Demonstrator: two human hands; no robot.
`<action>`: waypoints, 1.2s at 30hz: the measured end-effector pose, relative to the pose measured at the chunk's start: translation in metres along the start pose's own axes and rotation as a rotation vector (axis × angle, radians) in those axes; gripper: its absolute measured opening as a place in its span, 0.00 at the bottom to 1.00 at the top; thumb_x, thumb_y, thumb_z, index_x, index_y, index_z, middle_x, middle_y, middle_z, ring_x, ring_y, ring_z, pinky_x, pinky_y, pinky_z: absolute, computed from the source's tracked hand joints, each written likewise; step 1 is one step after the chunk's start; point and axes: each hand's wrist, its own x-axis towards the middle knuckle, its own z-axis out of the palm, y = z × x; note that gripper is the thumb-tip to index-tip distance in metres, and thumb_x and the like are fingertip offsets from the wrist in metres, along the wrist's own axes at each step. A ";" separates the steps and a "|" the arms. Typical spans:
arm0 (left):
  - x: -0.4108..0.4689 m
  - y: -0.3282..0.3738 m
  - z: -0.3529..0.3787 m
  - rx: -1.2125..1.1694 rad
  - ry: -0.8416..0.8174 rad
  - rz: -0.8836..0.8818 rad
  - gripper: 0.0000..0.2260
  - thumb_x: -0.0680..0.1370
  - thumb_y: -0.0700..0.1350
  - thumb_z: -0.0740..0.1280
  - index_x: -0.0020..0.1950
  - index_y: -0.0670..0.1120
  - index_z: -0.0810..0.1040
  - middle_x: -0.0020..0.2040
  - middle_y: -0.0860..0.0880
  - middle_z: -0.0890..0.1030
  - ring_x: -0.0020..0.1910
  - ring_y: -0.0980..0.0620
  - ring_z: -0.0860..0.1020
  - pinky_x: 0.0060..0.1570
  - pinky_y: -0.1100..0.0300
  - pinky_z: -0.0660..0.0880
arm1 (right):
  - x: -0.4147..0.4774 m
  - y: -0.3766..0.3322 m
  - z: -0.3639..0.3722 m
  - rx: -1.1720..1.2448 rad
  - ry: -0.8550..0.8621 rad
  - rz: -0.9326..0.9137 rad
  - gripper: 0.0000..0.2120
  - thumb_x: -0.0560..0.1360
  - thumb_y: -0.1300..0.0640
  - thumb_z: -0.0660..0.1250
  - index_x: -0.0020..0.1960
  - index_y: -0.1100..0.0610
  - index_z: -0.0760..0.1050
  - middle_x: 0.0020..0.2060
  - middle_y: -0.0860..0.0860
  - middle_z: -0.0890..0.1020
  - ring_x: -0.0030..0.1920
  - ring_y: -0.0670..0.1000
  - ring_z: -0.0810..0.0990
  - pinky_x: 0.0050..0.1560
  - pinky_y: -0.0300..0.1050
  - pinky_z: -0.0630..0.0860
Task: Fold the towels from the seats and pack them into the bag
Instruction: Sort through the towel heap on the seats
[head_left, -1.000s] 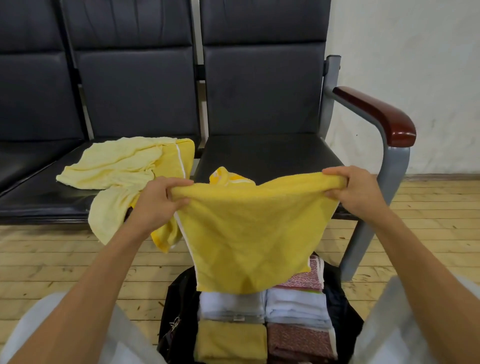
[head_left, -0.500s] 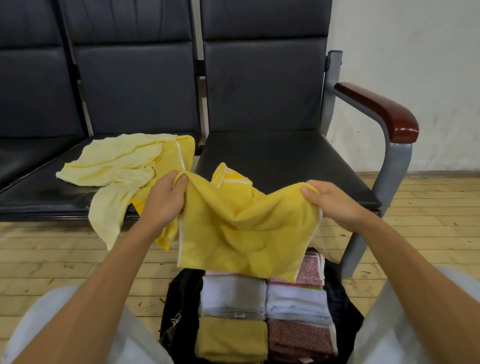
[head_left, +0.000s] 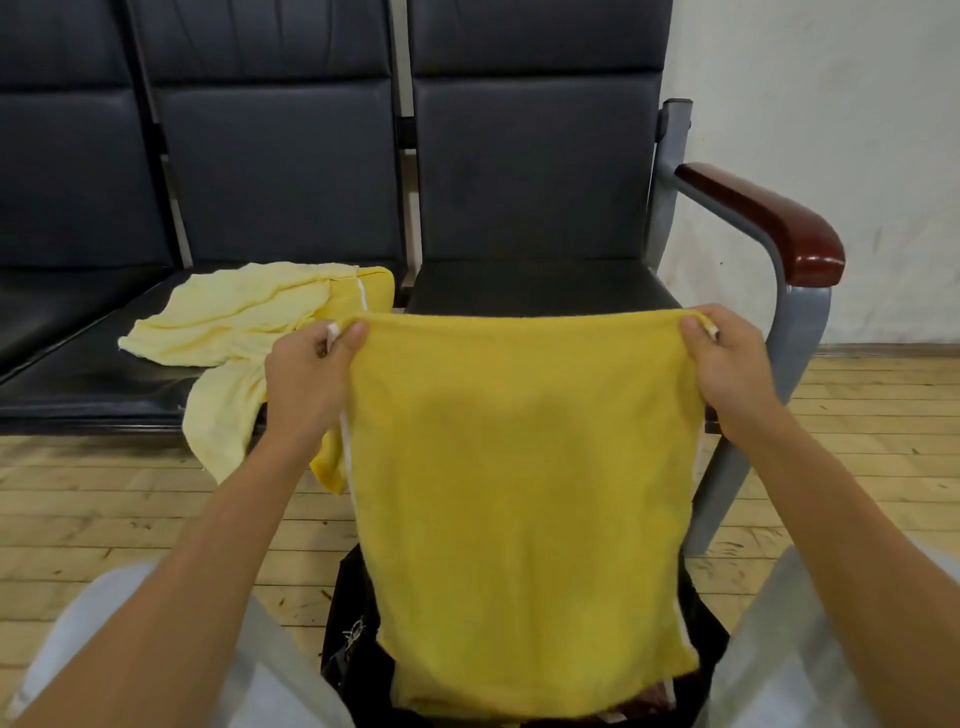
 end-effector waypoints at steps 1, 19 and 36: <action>0.000 -0.001 0.001 0.022 0.018 0.025 0.21 0.79 0.48 0.66 0.31 0.46 0.61 0.28 0.50 0.62 0.30 0.52 0.61 0.35 0.54 0.59 | 0.000 0.000 0.001 -0.060 0.025 -0.043 0.09 0.83 0.58 0.57 0.55 0.59 0.75 0.44 0.50 0.76 0.44 0.46 0.72 0.42 0.32 0.68; 0.003 -0.010 -0.007 0.277 -0.023 0.161 0.10 0.80 0.47 0.65 0.47 0.44 0.82 0.39 0.46 0.80 0.42 0.43 0.78 0.48 0.44 0.76 | -0.004 0.010 -0.006 -0.407 0.062 -0.176 0.15 0.80 0.51 0.64 0.55 0.62 0.82 0.40 0.54 0.81 0.43 0.53 0.79 0.50 0.44 0.71; 0.009 -0.013 -0.012 0.174 -0.032 0.015 0.05 0.78 0.44 0.68 0.50 0.43 0.82 0.33 0.49 0.81 0.28 0.58 0.80 0.45 0.53 0.80 | 0.002 0.014 0.001 0.027 0.036 0.131 0.08 0.80 0.58 0.66 0.56 0.60 0.80 0.44 0.52 0.83 0.45 0.48 0.83 0.47 0.45 0.82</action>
